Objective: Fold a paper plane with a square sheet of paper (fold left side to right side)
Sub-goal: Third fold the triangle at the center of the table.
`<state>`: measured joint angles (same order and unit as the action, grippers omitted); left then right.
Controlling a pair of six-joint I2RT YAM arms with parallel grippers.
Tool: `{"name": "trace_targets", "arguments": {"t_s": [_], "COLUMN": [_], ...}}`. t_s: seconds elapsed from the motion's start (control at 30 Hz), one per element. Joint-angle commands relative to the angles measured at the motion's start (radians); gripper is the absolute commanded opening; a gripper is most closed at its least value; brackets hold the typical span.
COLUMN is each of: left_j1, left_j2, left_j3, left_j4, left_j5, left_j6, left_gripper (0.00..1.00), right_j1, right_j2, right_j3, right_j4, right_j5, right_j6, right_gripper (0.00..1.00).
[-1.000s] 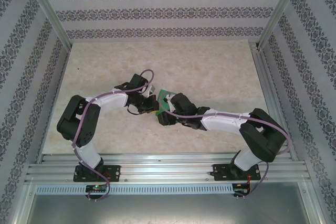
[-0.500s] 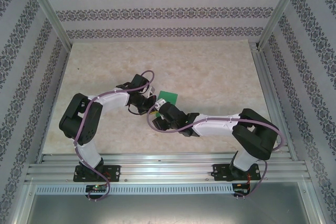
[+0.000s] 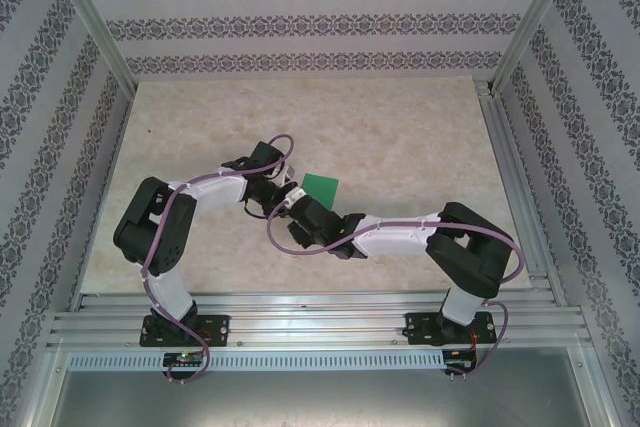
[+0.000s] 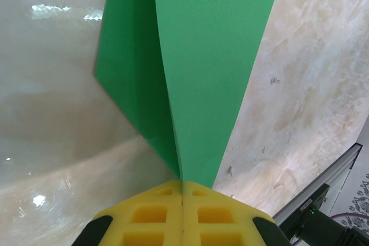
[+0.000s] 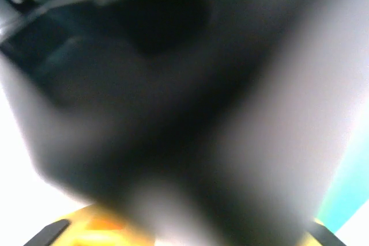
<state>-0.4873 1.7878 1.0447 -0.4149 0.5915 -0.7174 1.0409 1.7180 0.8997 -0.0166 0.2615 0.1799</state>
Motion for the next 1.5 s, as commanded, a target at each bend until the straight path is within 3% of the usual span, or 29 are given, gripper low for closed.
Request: {"name": "trace_targets", "arguments": {"t_s": [0.0, 0.27, 0.47, 0.53, 0.67, 0.73, 0.83, 1.0, 1.2, 1.47], "left_j1": [-0.014, -0.015, -0.015, -0.014, 0.003, 0.026, 0.056, 0.086, 0.073, -0.002], "left_j2": [0.008, 0.005, -0.016, -0.028, -0.087, -0.137, -0.195, -0.256, -0.266, -0.181], "left_j3": [0.019, 0.017, 0.030, 0.037, 0.034, 0.011, -0.001, -0.044, -0.122, -0.102], "left_j4": [0.001, 0.005, -0.012, -0.028, -0.067, -0.056, -0.069, -0.049, 0.054, 0.131], "left_j5": [0.022, 0.024, 0.017, 0.011, -0.051, -0.068, -0.097, -0.113, -0.061, -0.044], "left_j6": [-0.014, -0.016, -0.005, 0.005, 0.029, 0.025, 0.037, 0.071, 0.093, 0.087], "left_gripper": [0.00, 0.05, 0.19, 0.35, 0.46, 0.58, 0.67, 0.67, 0.55, 0.40], "right_j1": [0.010, -0.013, -0.058, -0.083, -0.145, -0.177, -0.233, -0.324, -0.400, -0.407], "right_j2": [0.022, 0.002, -0.018, -0.028, -0.034, -0.031, -0.022, -0.013, 0.013, 0.055], "right_j3": [0.016, -0.001, -0.029, -0.040, -0.046, -0.048, -0.047, -0.028, -0.008, -0.014], "right_j4": [-0.020, -0.024, 0.007, 0.016, 0.028, 0.033, 0.044, 0.049, 0.024, 0.043], "right_j5": [0.019, -0.035, -0.136, -0.189, -0.309, -0.369, -0.453, -0.573, -0.630, -0.648], "right_j6": [-0.013, 0.001, 0.009, 0.012, 0.019, 0.030, 0.046, 0.069, 0.070, 0.093], "right_gripper": [0.25, 0.00, 0.00, 0.00, 0.00, 0.00, 0.00, 0.00, 0.00, 0.00]}}
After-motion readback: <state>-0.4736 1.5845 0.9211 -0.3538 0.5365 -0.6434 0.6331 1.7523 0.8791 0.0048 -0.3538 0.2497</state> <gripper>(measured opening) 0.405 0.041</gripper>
